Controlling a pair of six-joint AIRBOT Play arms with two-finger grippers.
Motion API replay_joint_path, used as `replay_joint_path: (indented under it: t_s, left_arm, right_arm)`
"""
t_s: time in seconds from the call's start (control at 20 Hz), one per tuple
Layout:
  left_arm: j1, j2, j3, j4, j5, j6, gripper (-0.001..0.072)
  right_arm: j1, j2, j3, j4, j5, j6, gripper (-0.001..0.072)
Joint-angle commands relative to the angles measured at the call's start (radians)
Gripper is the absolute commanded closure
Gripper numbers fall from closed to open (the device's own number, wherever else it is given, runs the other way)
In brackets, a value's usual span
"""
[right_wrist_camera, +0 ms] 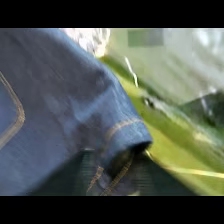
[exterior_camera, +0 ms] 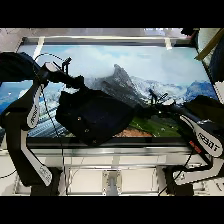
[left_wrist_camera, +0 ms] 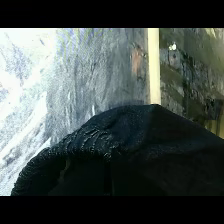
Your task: Fold the clothes and pants, and hang the long-sleeved shirts on hangers.
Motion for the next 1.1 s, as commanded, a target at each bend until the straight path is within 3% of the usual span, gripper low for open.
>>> replay_joint_path:
  t_s: [0.0, 0.3, 0.45, 0.55, 0.7, 0.75, 1.05]
  left_arm:
    - [0.003, 0.01, 0.002, 0.0, 0.002, 0.0, 0.0686]
    - [0.059, 0.209, 0.173, 0.0, 0.003, -0.009, 0.0687]
    - [0.062, 0.354, 0.263, -0.001, 0.013, -0.016, 0.0687]
    - [0.05, 0.446, 0.267, -0.001, 0.078, -0.016, 0.0687]
    - [0.05, 0.569, 0.267, 0.0, 0.265, -0.037, 0.0687]
    - [0.056, 0.596, 0.266, 0.0, 0.266, -0.065, 0.0688]
    - [0.03, 0.62, 0.145, 0.037, -0.148, -0.076, 0.0687]
  right_arm:
    - [0.022, -0.004, 0.023, 0.075, -0.059, -0.014, 0.0689]
    - [-0.107, 0.112, 0.428, 0.071, 0.049, -0.014, 0.069]
    - [-0.164, 0.173, 0.742, 0.02, 0.065, 0.067, 0.069]
    - [-0.169, 0.17, 0.935, -0.068, 0.108, 0.153, 0.0691]
    - [-0.179, 0.17, 1.102, -0.133, 0.139, 0.189, 0.069]
    - [-0.191, 0.17, 1.131, -0.139, 0.151, 0.214, 0.069]
    - [-0.176, 0.167, 1.096, -0.32, 0.539, 0.221, 0.0691]
